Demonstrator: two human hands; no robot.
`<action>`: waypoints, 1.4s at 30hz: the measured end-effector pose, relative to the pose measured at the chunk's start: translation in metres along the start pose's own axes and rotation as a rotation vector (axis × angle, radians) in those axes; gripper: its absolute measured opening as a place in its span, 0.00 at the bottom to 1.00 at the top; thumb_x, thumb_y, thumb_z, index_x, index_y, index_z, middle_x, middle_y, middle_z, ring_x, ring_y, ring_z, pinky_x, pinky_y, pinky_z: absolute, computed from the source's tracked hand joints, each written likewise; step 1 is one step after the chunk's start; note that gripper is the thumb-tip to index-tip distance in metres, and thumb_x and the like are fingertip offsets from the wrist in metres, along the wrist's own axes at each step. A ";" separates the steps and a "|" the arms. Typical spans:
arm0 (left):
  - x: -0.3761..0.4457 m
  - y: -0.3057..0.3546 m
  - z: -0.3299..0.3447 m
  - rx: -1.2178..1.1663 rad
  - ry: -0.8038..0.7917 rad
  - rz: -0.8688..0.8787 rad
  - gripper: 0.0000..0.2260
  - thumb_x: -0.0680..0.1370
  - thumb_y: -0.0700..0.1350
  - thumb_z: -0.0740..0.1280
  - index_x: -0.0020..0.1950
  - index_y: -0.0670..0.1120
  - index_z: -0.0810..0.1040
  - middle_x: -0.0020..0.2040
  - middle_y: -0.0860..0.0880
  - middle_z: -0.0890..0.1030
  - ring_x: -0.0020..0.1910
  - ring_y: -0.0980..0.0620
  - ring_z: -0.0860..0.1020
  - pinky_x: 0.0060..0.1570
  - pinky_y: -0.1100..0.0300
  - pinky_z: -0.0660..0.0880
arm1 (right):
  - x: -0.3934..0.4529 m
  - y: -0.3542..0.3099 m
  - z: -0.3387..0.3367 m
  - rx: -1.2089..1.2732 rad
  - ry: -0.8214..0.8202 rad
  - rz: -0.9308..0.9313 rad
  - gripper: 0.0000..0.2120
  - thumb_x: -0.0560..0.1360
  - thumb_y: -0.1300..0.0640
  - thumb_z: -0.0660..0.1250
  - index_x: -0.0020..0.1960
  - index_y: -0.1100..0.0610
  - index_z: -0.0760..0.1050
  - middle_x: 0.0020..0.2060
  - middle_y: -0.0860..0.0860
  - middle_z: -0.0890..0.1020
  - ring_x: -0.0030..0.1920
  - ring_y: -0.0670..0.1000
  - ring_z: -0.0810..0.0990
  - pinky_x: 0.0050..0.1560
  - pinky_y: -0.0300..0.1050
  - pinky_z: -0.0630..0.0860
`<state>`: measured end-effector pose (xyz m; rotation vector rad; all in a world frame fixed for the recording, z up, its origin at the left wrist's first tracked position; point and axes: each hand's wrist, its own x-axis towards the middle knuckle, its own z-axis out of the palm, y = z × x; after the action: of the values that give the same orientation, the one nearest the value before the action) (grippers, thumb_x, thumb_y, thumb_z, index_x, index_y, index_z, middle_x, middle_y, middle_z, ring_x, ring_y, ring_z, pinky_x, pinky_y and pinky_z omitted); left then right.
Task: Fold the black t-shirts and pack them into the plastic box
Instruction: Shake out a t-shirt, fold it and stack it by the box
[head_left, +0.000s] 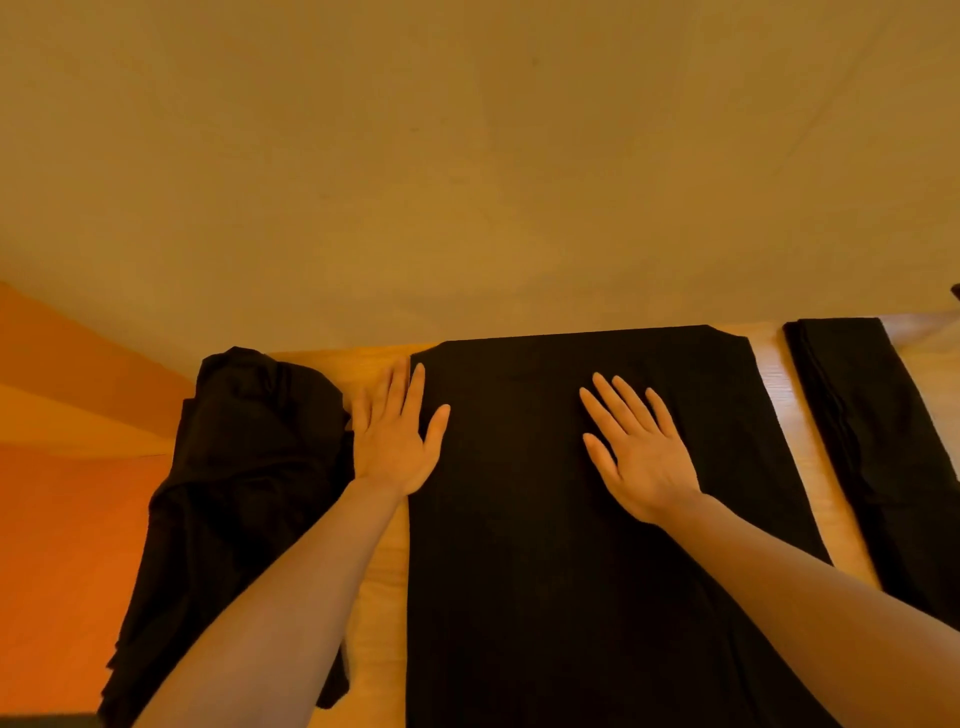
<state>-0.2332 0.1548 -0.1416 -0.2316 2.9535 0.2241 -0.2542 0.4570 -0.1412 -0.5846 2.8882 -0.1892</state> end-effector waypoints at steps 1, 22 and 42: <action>0.001 0.000 0.000 0.002 0.010 -0.007 0.32 0.78 0.65 0.37 0.79 0.52 0.43 0.79 0.50 0.42 0.77 0.52 0.37 0.75 0.44 0.40 | 0.001 0.000 0.000 -0.003 0.000 -0.001 0.28 0.80 0.39 0.37 0.78 0.46 0.45 0.78 0.45 0.47 0.77 0.47 0.41 0.76 0.53 0.41; 0.040 0.022 -0.006 0.036 0.001 0.110 0.28 0.81 0.62 0.40 0.79 0.52 0.43 0.80 0.50 0.43 0.77 0.52 0.40 0.75 0.50 0.38 | 0.043 0.097 -0.025 0.136 0.062 0.291 0.29 0.82 0.43 0.44 0.78 0.57 0.46 0.78 0.51 0.47 0.77 0.46 0.40 0.75 0.44 0.38; -0.222 0.055 0.046 0.004 0.066 0.132 0.27 0.82 0.58 0.43 0.77 0.47 0.60 0.78 0.48 0.59 0.77 0.51 0.53 0.74 0.51 0.54 | -0.193 0.043 0.008 0.167 0.043 -0.015 0.25 0.81 0.50 0.56 0.76 0.53 0.57 0.77 0.48 0.56 0.76 0.44 0.46 0.75 0.42 0.43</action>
<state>-0.0192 0.2474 -0.1391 -0.0433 3.0370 0.2315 -0.0941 0.5716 -0.1255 -0.5785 2.8728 -0.4450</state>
